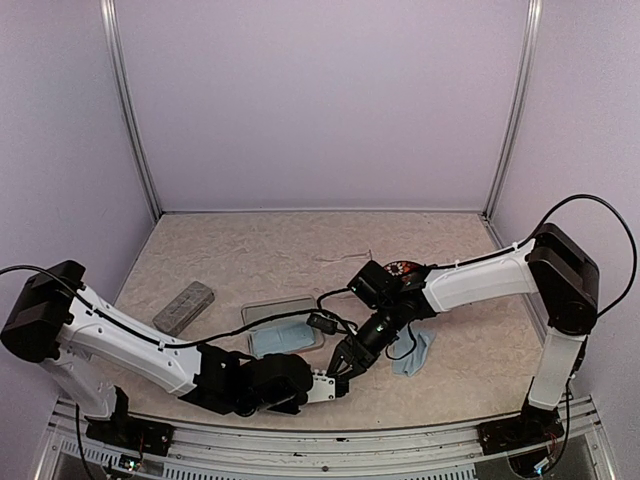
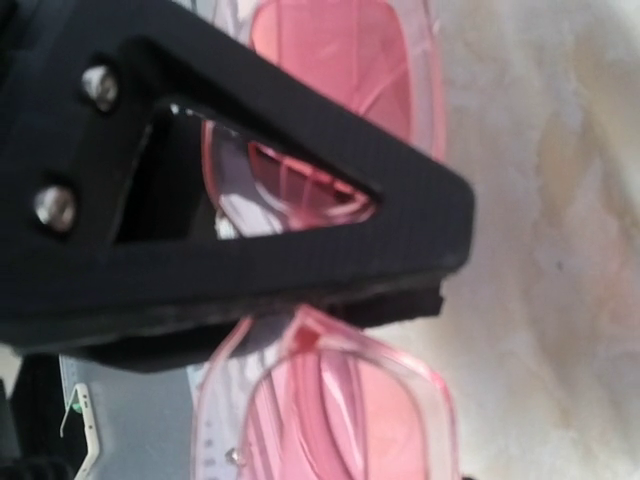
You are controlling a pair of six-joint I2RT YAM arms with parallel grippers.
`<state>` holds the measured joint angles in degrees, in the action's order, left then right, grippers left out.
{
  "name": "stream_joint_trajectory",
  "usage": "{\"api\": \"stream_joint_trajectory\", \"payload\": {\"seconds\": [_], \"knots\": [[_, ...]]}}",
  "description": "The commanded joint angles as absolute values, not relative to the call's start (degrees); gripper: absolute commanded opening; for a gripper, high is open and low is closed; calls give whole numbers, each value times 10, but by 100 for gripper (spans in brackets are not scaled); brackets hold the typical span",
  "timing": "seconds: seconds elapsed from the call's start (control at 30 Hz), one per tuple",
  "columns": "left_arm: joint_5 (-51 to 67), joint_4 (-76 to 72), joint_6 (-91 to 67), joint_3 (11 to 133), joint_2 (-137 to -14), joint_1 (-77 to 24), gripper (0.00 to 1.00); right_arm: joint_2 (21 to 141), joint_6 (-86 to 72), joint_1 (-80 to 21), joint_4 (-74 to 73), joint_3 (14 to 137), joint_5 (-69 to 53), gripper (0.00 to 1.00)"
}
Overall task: Organize the sunglasses
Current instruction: Pass from the right arm to the left
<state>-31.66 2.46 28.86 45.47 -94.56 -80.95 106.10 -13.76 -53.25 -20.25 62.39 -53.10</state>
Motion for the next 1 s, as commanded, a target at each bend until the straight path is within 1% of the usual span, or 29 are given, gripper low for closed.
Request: {"api": "stream_joint_trajectory", "payload": {"seconds": [0.0,0.13,0.2,0.33,0.47,0.6,0.67,0.83,0.97], "knots": [[-344,19,274,466,-949,-810,30,1067,-131,-537,-199,643,-545,20],[-348,15,266,462,-948,-808,27,1065,-130,-537,-194,639,-545,29],[-351,17,261,461,-950,-807,26,1061,-131,-536,-189,634,-545,36],[-355,12,251,454,-949,-808,26,1053,-133,-535,-182,623,-541,53],[-358,-1,235,439,-945,-809,25,1040,-143,-529,-163,607,-537,65],[-360,-17,224,419,-930,-809,25,1029,-161,-521,-139,589,-542,72],[-361,-24,220,409,-921,-809,25,1021,-174,-515,-118,579,-548,73],[-386,-32,205,391,-895,-798,25,996,-198,-490,-82,554,-551,75],[-417,-24,194,404,-896,-767,26,969,-220,-464,-53,519,-547,75]]}}
